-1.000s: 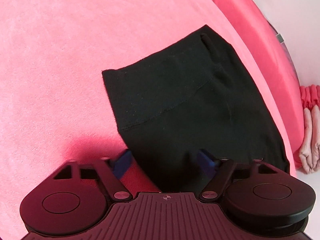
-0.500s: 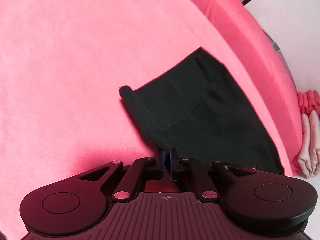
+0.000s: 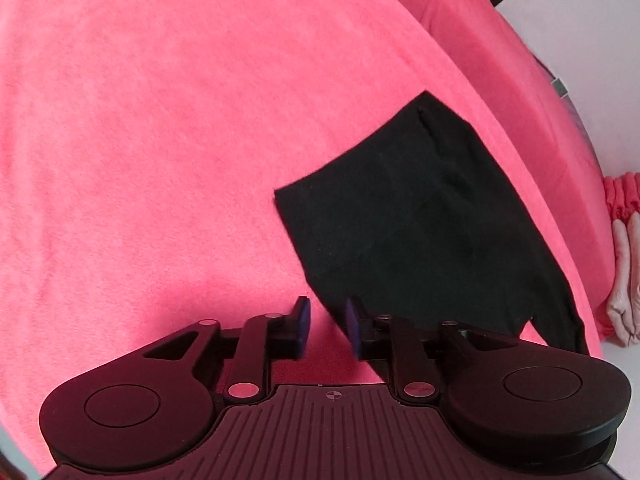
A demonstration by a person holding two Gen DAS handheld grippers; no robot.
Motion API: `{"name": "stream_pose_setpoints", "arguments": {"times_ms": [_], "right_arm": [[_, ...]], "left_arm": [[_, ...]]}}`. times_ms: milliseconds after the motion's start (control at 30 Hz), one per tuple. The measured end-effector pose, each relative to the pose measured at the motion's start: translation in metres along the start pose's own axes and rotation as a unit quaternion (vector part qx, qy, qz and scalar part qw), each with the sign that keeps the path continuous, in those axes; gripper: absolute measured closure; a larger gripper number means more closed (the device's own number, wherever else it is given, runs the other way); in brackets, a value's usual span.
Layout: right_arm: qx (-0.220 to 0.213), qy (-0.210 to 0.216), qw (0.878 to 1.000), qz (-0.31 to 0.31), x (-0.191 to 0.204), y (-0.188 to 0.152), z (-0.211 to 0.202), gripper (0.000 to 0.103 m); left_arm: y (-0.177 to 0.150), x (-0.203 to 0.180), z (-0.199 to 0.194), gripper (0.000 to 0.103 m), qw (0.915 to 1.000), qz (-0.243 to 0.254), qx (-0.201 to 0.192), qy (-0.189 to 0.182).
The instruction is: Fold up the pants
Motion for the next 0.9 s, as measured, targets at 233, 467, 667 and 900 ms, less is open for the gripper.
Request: {"name": "stream_pose_setpoints", "arguments": {"times_ms": [233,467,667,900], "right_arm": [[-0.114,-0.135,0.98,-0.095,0.017,0.029,-0.027,0.044],[-0.102,-0.007,0.986,-0.131,0.08,0.046,0.002,0.032],[-0.049,0.033,0.997,-0.048,0.104,0.08,0.069,0.034],[-0.054,0.028,0.997,0.037,0.098,0.106,0.115,0.04]], "left_arm": [[0.013,-0.021,0.007,0.01,0.9993,0.036,-0.01,0.002],[0.024,-0.059,0.021,0.006,0.9976,0.069,-0.009,-0.003],[0.031,-0.107,0.051,0.001,0.9913,0.132,-0.004,0.002],[0.036,-0.121,0.085,0.0,0.987,0.156,0.023,0.029]]}}
Point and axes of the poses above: each gripper's, at about its wrist camera, not at the fingertips, and z roughly the way its jaws point, x to its left, y to its top, the point moved 6 cm from there along z, roughly the way its jaws point, and after that the axes turned 4 degrees about y, right-handed, at the moved point
